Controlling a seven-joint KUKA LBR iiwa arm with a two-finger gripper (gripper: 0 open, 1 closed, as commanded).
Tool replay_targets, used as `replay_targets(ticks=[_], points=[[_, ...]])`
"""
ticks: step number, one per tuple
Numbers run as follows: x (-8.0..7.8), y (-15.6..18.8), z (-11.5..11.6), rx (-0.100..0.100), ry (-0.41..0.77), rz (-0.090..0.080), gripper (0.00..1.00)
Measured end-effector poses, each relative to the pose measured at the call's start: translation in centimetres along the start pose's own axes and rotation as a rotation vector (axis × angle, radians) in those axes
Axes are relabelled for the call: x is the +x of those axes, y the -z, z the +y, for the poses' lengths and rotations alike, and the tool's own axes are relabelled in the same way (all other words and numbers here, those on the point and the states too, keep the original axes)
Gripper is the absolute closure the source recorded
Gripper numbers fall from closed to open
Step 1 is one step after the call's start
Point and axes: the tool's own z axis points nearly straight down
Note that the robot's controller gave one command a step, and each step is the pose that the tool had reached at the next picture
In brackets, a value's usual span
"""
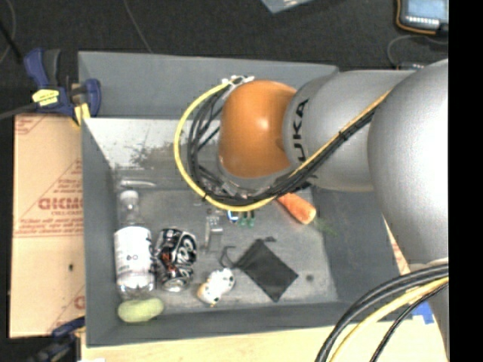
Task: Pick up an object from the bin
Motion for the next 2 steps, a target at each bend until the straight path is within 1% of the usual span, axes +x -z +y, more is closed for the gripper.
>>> replay_targets(ticks=[1,2], points=[[-0.2,0.5,0.0,-0.001,-0.002,-0.007,0.0],[-0.8,-0.8,0.9,0.001,0.104,-0.01,0.0]])
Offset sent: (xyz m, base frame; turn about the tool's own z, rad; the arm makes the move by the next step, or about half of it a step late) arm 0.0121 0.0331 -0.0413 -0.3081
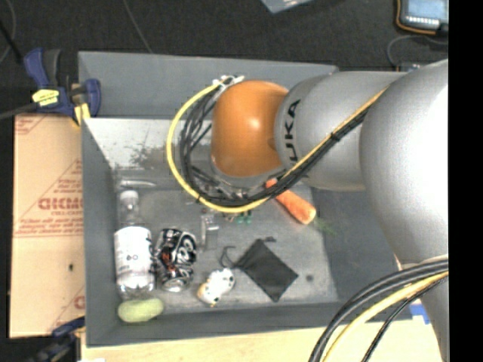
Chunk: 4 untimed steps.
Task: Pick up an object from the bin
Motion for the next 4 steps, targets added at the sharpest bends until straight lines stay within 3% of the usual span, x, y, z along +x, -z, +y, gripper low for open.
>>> replay_targets(ticks=[1,2,4], points=[[1.3,-4.0,2.4,-0.002,0.24,-0.003,0.0],[2.1,-5.3,4.3,0.002,0.353,-0.003,1.0],[2.2,-5.4,4.2,0.002,0.349,-0.009,1.0]])
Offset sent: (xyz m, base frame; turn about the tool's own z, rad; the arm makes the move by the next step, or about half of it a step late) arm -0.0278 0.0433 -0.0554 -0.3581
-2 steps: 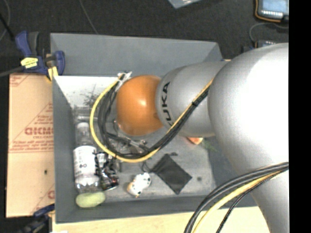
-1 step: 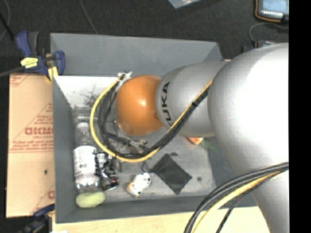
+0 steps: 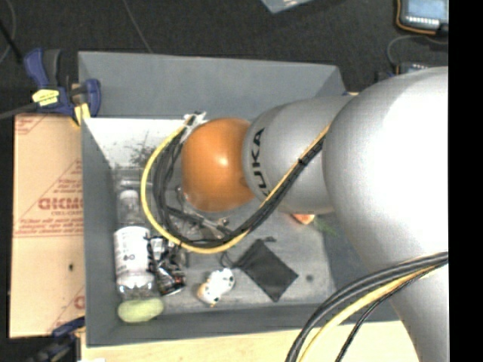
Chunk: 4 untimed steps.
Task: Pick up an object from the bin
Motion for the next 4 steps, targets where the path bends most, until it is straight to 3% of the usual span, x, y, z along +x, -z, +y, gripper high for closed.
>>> replay_targets(ticks=[4], points=[[0.61,-0.03,0.12,0.002,-0.075,-0.002,1.0]])
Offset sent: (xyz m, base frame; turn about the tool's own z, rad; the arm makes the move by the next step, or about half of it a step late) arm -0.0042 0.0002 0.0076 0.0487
